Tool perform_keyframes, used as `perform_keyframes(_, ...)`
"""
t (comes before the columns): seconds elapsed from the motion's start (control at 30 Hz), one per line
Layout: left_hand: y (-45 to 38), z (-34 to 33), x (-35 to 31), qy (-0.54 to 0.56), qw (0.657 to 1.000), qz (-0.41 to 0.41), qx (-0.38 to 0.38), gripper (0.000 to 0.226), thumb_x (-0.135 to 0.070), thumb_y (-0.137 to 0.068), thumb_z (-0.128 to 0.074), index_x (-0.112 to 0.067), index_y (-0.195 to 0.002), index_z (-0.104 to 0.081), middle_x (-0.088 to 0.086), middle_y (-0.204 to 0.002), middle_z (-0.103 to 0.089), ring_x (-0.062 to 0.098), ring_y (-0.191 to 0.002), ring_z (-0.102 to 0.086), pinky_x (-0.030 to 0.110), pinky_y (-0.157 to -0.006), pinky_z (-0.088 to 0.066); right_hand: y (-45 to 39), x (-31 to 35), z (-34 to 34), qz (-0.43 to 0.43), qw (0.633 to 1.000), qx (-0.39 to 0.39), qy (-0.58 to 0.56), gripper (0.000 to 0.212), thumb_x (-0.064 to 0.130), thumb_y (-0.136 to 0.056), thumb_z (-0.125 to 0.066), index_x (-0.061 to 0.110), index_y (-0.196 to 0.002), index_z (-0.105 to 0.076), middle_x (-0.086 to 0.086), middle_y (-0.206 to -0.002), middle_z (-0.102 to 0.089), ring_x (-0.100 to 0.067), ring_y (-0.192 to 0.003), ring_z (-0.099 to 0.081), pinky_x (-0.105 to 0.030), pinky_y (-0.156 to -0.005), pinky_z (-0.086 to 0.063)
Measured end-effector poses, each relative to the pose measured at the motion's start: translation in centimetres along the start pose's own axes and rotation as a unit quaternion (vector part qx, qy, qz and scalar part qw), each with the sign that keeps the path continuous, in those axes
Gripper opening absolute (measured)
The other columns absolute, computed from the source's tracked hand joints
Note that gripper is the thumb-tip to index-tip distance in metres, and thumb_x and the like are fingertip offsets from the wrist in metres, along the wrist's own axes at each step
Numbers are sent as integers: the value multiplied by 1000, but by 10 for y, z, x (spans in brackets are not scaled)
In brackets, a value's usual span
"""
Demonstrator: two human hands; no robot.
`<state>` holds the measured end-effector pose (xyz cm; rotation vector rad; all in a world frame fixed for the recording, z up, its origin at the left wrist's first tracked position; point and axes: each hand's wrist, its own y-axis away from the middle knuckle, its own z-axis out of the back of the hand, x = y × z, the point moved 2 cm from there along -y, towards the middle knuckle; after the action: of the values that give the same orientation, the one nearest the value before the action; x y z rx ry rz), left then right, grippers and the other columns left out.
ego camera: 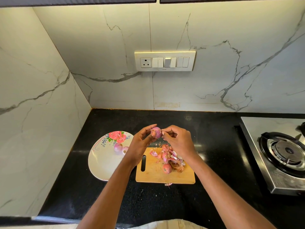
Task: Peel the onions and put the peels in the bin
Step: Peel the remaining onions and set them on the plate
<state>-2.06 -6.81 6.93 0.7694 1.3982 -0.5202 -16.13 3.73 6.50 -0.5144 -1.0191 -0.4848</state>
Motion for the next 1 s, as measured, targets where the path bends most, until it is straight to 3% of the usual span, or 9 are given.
perform_keyframes(0.17, -2, -4, -5, 0, 1000, -2, 10, 49, -40, -84, -70, -29, -132, -62, -3, -130, -68, 18, -125, -62, 49, -113, -45, -2, 1, 4, -21, 999, -16, -26, 12, 22, -94, -72, 16, -103, -76, 8, -91, -75, -5, -83, -73, -26, -77, -62)
perform_keyframes(0.37, -4, -3, -6, 12, 1000, -11, 2, 49, -35, -87, -66, -24, -135, -60, 0, -131, -68, 18, -124, -63, 46, -112, -47, -3, 8, 3, -21, 998, 10, -54, 23, 35, -90, -74, 20, -107, -75, 12, -98, -75, -2, -93, -71, -20, -82, -59)
perform_keyframes(0.6, -5, -3, -3, 21, 1000, -8, -1, 48, -35, -86, -66, -24, -132, -61, 2, -130, -68, 19, -123, -64, 44, -111, -48, 0, 4, 4, -15, 999, 1, -32, 16, 25, -92, -74, 16, -105, -77, 8, -92, -76, -3, -83, -74, -28, -79, -62)
perform_keyframes(0.83, -4, -3, 0, 36, 999, -2, -2, 43, -33, -89, -62, -24, -131, -61, 4, -131, -67, 20, -123, -64, 43, -110, -49, 1, 4, 3, -47, 997, 6, -59, 15, 23, -94, -71, 16, -107, -75, 8, -97, -75, -4, -86, -74, -30, -83, -62)
perform_keyframes(1.0, -6, -2, 1, 12, 1000, -10, -21, 50, -39, -87, -67, -25, -134, -61, 0, -131, -68, 20, -123, -64, 47, -111, -47, 0, 11, 2, -32, 997, -7, -73, 24, 30, -87, -78, 23, -109, -73, 13, -102, -74, 0, -96, -70, -15, -82, -56)
